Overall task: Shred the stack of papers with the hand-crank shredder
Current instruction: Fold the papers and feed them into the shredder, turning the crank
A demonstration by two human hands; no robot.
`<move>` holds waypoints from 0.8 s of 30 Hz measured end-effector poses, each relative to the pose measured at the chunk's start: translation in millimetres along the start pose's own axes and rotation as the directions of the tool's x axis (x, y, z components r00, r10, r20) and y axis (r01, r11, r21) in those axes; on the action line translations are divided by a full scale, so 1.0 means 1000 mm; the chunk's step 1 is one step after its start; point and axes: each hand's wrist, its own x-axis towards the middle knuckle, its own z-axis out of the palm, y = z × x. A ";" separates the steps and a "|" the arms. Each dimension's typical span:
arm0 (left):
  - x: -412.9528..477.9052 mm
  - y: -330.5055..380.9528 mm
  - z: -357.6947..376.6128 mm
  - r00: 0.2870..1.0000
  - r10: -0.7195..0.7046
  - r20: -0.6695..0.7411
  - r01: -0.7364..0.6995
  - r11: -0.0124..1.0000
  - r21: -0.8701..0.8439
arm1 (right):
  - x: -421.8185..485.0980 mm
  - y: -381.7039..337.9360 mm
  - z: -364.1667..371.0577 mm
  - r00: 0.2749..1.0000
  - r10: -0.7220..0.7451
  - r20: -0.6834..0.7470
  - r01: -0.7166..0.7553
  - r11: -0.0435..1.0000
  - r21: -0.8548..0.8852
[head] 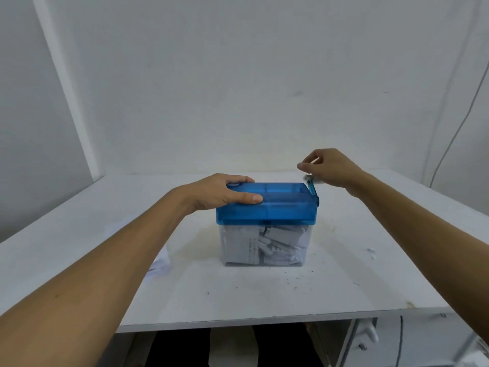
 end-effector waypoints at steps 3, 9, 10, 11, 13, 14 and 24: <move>-0.001 0.000 -0.003 1.000 -0.011 0.009 0.011 1.000 -0.003 | -0.002 -0.023 -0.002 0.997 -0.083 0.003 0.083 0.995 -0.053; -0.019 -0.021 -0.016 0.975 -0.069 -0.213 0.058 0.997 -0.056 | -0.024 -0.083 0.021 0.953 -0.300 0.039 0.300 0.954 0.003; -0.024 -0.032 -0.024 0.957 -0.095 -0.272 0.079 0.994 -0.070 | -0.029 -0.092 0.028 0.943 -0.328 0.056 0.327 0.945 0.014; -0.031 -0.044 -0.033 0.939 -0.123 -0.322 0.101 0.991 -0.085 | -0.034 -0.102 0.036 0.931 -0.356 0.082 0.355 0.934 0.029; -0.047 -0.072 -0.049 0.909 -0.158 -0.386 0.126 0.986 -0.108 | -0.044 -0.120 0.052 0.903 -0.406 0.140 0.402 0.914 0.053; -0.056 -0.086 -0.056 0.898 -0.170 -0.406 0.132 0.984 -0.121 | -0.050 -0.129 0.060 0.890 -0.426 0.164 0.422 0.905 0.060; -0.120 -0.191 -0.061 0.777 -0.347 -0.526 0.356 0.930 -0.088 | -0.077 -0.176 0.183 0.809 -0.414 0.417 0.463 0.886 -0.020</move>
